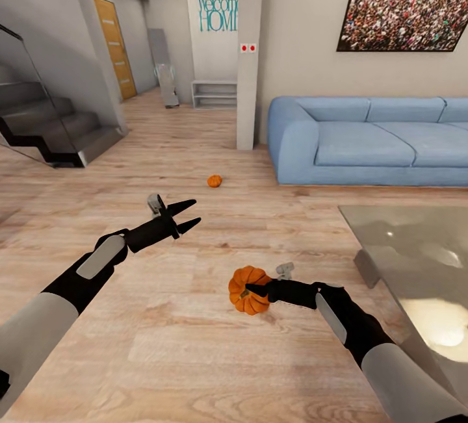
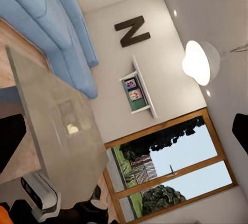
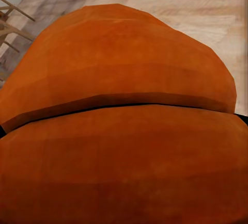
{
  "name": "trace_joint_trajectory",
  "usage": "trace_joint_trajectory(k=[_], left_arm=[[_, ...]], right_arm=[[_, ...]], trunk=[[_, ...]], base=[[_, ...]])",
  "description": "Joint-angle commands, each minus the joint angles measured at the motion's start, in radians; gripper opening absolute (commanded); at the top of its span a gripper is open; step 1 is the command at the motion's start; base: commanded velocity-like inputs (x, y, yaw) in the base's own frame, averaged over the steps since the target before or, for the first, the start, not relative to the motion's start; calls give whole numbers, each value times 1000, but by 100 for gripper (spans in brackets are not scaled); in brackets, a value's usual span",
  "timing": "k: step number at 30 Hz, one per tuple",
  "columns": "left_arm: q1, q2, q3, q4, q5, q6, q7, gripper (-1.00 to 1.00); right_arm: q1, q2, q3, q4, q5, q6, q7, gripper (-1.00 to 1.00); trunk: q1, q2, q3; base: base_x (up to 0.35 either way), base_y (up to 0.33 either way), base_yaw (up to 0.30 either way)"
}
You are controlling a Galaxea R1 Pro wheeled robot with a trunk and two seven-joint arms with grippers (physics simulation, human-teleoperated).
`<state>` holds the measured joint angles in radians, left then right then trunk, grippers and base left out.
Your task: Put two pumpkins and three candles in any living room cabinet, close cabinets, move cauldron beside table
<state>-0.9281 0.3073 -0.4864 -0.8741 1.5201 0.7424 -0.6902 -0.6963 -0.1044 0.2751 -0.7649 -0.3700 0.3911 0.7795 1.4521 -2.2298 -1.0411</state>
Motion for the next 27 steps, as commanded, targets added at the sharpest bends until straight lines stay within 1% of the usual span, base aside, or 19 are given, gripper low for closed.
trace_joint_trajectory(k=[1,22,27], left_arm=[[0,0,0,0,0,0,0,100],[0,-2,-1,2,0,0,0,100],[0,-2,-1,2,0,0,0,100]], right_arm=[[0,0,0,0,-4,1,1,-100],[0,1,0,1,-4,2,-1,-100],[0,2,0,2,-4,1,-4,-100]], trunk=[[0,0,0],[0,0,0],[0,0,0]], base=[[328,0,0],[333,0,1],[337,0,184]])
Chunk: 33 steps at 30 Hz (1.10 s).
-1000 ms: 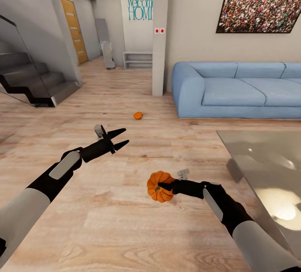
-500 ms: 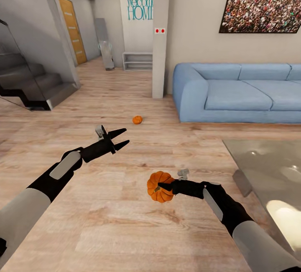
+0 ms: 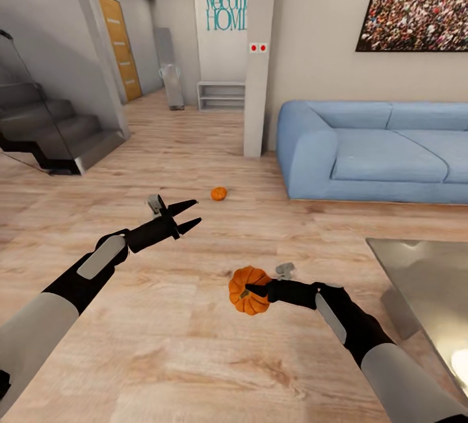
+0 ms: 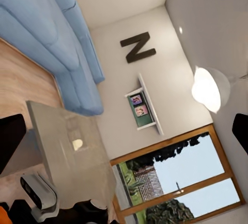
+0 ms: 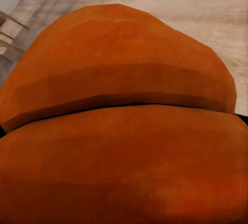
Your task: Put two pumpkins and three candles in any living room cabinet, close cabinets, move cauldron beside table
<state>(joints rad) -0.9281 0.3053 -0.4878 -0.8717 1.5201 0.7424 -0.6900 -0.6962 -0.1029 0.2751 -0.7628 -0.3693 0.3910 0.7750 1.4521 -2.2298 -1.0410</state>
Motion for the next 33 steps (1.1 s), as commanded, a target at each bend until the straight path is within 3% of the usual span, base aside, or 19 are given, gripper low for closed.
trace_joint_trajectory(k=[1,12,33], left_arm=[[0,0,0,0,0,0,0,100],[0,0,0,0,0,0,0,100],[0,-2,-2,-1,0,0,0,100]], right_arm=[[0,0,0,-1,-4,1,0,-100],[0,0,0,2,-5,0,3,-100],[0,0,0,7,-8,0,6,-100]], trunk=[[0,0,0],[0,0,0],[0,0,0]], base=[[337,0,267],[337,0,249],[337,0,5]])
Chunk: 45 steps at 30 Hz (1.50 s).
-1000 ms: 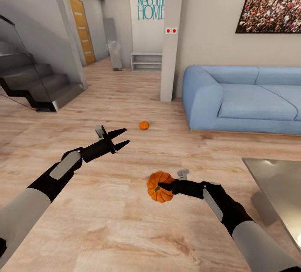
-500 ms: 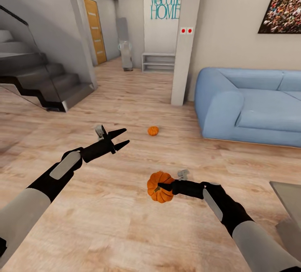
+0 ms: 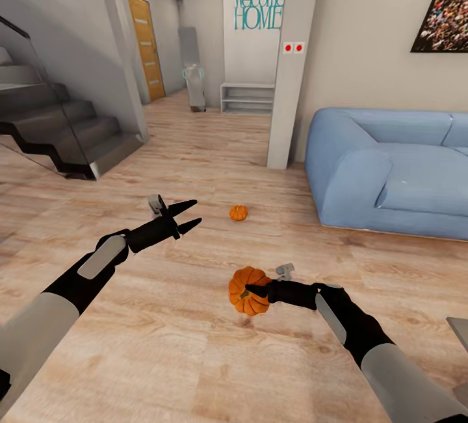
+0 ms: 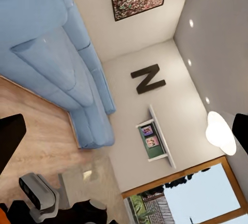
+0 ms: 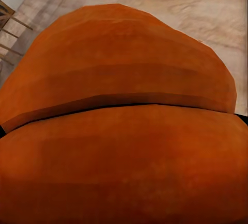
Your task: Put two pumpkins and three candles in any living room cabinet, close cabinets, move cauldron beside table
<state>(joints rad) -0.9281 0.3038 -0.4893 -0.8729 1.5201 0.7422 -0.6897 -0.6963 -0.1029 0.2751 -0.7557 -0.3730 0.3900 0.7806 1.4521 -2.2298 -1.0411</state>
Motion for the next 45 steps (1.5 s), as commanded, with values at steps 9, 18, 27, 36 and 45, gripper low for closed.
trace_joint_trajectory(k=[9,18,27,36,45], left_arm=[[0,0,0,0,0,0,0,100],[0,0,0,0,0,0,1,100],[0,0,0,0,0,0,1,100],[0,0,0,1,0,0,1,100],[0,-2,0,1,-1,-1,1,100]], right_arm=[[0,0,-1,1,-5,1,0,-100],[0,0,1,1,-5,1,-6,-100],[0,0,1,1,-4,1,-10,-100],[0,1,1,1,-4,1,-12,-100],[0,1,4,3,-5,2,-14,-100]], trunk=[[0,0,0],[0,0,0],[0,0,0],[0,0,0],[0,0,0]], base=[[337,0,0],[337,0,0],[337,0,0],[337,0,0],[337,0,0]])
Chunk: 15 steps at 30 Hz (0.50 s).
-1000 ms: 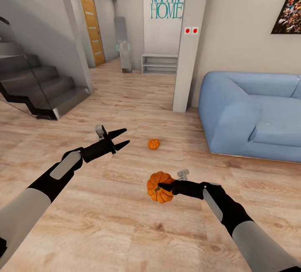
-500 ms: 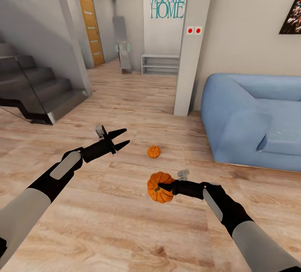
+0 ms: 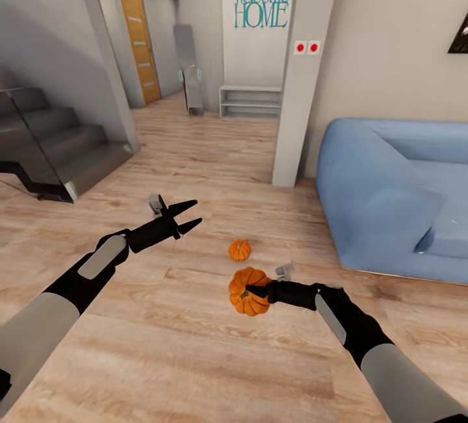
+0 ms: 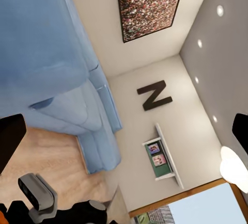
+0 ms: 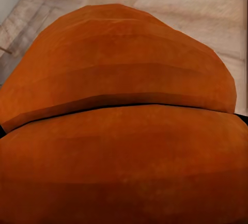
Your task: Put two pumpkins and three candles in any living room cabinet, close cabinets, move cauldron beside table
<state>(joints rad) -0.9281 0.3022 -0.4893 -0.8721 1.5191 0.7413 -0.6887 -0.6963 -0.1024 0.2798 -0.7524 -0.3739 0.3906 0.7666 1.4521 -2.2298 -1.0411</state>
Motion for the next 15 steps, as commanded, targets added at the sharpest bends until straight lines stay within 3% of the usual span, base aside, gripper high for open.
trace_joint_trajectory(k=[1,15], left_arm=[[0,0,0,0,0,0,0,100],[0,0,0,1,0,0,0,100]], right_arm=[[0,0,-1,-1,-5,1,1,-100],[0,0,-1,1,-5,1,0,-100]], trunk=[[0,0,0],[0,0,0]], base=[[337,0,0],[337,0,0]])
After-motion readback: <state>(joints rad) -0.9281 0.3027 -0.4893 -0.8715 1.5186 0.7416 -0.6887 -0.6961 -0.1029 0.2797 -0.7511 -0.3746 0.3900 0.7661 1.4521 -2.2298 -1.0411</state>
